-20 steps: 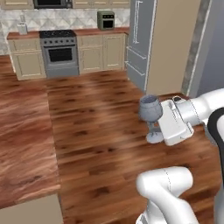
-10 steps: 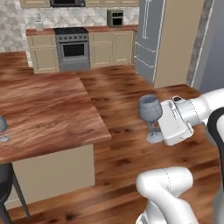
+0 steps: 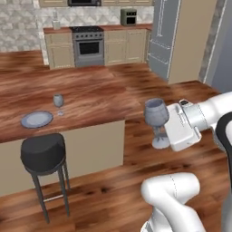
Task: Retrieve the wine glasses from the counter and place one next to each plate.
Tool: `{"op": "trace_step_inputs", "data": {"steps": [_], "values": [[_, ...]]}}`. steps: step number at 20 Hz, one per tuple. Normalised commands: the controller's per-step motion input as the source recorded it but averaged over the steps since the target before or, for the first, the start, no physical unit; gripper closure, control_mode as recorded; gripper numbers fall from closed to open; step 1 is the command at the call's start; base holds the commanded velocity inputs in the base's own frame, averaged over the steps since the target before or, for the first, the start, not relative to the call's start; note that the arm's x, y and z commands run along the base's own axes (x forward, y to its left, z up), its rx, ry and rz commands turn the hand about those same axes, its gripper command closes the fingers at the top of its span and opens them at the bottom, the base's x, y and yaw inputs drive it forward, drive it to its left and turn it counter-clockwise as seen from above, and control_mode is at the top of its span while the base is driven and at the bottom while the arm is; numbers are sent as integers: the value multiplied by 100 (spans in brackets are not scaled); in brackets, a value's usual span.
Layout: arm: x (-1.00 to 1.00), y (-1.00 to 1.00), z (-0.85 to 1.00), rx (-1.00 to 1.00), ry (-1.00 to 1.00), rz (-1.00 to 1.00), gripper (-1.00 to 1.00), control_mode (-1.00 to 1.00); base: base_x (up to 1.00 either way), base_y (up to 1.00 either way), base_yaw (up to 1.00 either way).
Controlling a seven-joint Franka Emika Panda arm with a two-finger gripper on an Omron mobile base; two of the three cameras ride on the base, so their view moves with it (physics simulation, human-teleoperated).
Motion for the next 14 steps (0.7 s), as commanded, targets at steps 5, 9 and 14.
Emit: {"op": "trace_step_inputs", "data": {"steps": [5,9,14], "values": [[0,0,0,0,0,0,100,100,-12,100,-6],[0,0,0,0,0,0,100,100,1,100,-8],[0,0,0,0,0,0,100,100,6,100,-8]]}}
